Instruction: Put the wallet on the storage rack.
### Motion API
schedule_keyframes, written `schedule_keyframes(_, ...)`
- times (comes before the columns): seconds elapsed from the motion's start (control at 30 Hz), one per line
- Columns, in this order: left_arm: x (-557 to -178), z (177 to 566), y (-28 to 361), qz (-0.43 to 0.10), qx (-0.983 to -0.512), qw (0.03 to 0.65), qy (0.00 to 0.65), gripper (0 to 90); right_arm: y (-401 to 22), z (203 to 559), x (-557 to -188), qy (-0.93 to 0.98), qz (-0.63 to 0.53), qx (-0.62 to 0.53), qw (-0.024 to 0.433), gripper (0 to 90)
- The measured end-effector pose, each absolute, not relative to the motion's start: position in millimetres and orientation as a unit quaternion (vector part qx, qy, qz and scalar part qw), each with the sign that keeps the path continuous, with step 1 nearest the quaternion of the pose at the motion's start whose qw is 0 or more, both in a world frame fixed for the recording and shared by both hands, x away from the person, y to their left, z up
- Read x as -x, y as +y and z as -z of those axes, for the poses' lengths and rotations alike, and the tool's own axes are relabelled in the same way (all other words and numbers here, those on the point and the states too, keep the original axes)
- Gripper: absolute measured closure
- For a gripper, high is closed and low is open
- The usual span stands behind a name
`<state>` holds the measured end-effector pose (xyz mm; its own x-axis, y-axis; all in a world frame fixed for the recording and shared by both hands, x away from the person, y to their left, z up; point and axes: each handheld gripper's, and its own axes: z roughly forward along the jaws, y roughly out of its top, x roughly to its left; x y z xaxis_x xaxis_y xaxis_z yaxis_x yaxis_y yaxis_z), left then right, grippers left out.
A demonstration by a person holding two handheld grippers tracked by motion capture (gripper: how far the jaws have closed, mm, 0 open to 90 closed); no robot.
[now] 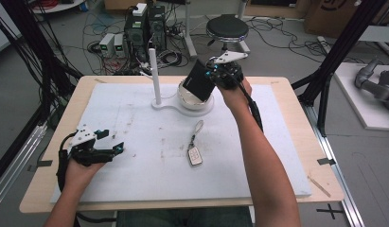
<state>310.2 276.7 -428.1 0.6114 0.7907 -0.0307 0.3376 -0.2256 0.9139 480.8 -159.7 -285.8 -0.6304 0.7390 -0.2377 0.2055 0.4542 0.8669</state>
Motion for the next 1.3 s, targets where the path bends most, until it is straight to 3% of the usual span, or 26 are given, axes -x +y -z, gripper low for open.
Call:
schedule_keyframes(1.0, -309, 429, 278, -0.226, -0.748, 0.497, 0.377, 18.9, -126, 325, -503, 0.805, -0.382, -0.294, 0.347, 83.0)
schedule_keyframes(1.1, -309, 429, 278, -0.224, -0.748, 0.497, 0.378, 18.9, -126, 334, -503, 0.804, -0.381, -0.306, 0.339, 77.9)
schedule_keyframes(1.13, -309, 430, 278, -0.224, -0.749, 0.497, 0.378, 18.9, -127, 339, -505, 0.807, -0.372, -0.318, 0.332, 67.0)
schedule_keyframes(1.17, -309, 430, 278, -0.224, -0.749, 0.496, 0.378, 18.9, -128, 339, -505, 0.807, -0.372, -0.327, 0.322, 63.0)
schedule_keyframes(1.3, -309, 430, 277, -0.224, -0.749, 0.496, 0.378, 18.9, -133, 336, -504, 0.801, -0.380, -0.341, 0.311, 56.2)
